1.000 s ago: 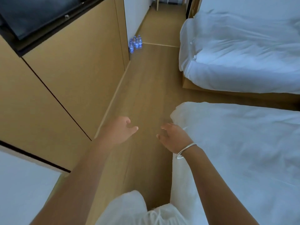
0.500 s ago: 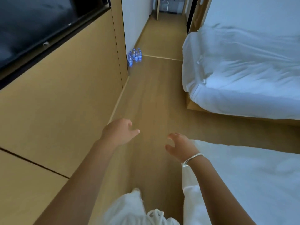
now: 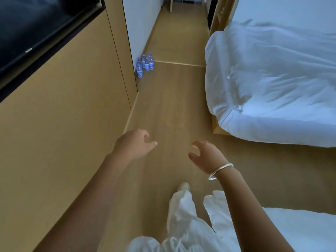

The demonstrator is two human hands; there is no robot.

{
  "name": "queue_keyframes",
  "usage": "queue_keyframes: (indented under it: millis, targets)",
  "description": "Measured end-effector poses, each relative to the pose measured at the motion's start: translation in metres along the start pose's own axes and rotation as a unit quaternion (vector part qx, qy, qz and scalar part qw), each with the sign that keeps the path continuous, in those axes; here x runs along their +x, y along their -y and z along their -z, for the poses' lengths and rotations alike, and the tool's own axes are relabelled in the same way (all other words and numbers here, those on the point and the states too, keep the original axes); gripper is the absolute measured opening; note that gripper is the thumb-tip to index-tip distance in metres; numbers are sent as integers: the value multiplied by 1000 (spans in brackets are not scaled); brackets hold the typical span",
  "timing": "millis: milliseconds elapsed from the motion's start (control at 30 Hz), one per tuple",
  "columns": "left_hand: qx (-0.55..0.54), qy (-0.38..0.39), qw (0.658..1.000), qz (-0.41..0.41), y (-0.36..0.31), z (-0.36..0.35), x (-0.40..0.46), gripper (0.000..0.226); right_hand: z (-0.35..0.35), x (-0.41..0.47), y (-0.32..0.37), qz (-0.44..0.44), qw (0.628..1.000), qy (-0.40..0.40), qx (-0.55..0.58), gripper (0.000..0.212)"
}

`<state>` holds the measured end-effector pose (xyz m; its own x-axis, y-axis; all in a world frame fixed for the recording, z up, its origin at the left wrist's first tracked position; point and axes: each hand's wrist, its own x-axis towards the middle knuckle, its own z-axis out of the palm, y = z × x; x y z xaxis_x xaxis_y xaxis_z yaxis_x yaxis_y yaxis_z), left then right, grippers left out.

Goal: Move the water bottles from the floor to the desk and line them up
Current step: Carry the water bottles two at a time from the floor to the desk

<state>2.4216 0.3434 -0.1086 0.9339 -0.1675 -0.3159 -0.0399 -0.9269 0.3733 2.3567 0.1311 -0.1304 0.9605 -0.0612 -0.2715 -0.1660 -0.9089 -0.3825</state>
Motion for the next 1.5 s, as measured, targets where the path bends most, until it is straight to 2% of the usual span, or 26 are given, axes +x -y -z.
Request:
queue_keyframes:
  millis: [333,467,767,1000,1200,1400,1500]
  targets:
    - [-28,-24,999,26,-86,56,226,49,101,237,-42,28,1000,-3,-9,44]
    - [-21,-32,998,48,-102,81,299,45,140,325,-45,52,999,-9,-10,44]
    - [-34,-44,996,71,-113,110,455,46,176,488,-47,75,997,22,-21,44]
    - [-40,-41,996,67,-111,165,617,51,208,652,-25,79,996,25,-22,42]
    - [-54,-23,996,60,-116,224,743,49,241,773,0,62,997,43,-15,42]
    - [-48,11,996,69,-117,239,841,55,263,872,-5,45,996,69,-21,43]
    - [-39,23,996,77,-120,243,891,45,274,928,-11,48,996,78,-23,43]
